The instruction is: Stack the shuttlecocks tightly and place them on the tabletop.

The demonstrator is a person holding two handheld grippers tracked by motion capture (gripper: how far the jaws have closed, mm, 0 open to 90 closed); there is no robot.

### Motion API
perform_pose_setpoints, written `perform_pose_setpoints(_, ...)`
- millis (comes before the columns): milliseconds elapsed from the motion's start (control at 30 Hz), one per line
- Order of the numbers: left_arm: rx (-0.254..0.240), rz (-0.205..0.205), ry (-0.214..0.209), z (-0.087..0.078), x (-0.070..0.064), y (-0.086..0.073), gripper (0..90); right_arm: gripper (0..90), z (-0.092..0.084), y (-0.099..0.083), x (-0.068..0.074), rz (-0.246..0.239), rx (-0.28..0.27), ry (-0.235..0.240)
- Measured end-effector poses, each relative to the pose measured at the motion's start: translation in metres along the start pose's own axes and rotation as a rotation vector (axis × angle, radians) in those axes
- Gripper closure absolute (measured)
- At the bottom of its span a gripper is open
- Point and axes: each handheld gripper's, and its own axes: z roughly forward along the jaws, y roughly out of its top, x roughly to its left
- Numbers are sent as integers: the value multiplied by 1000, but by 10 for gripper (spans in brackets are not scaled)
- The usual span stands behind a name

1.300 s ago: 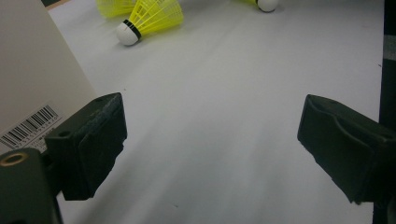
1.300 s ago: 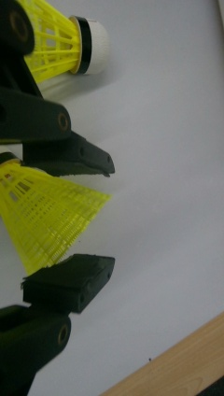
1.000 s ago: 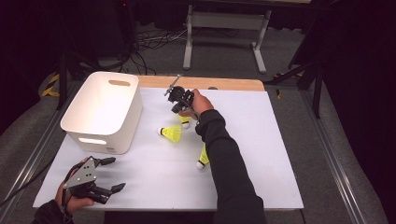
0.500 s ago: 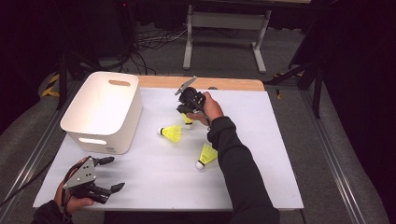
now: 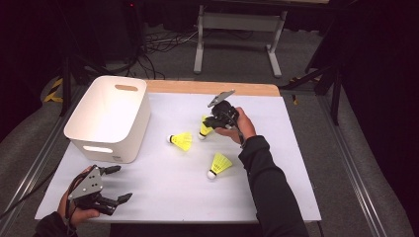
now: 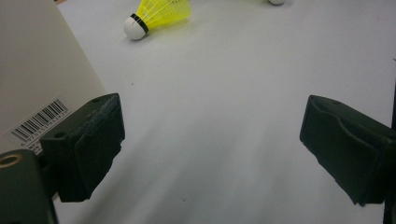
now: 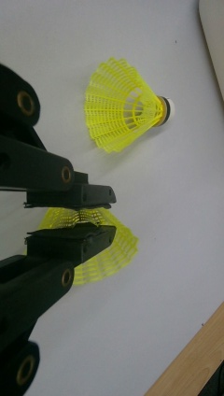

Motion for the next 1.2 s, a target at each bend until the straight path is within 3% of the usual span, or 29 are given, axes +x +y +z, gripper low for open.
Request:
perform_pose_setpoints(367, -6, 8, 10, -1, 2, 1, 70, 748, -11, -30, 3, 37, 1, 22)
perform_pose_setpoints(667, 0, 9, 10, -1, 1, 1, 68, 824, -12, -51, 13, 36, 9, 32)
perform_pose_setpoints(967, 3, 8, 11, 1, 1, 0, 62, 887, -9, -60, 20, 35, 0, 10)
perform_pose_setpoints(1200, 2, 6, 8, 0, 1, 0, 63, 900, -15, -61, 22, 26, -48, 13)
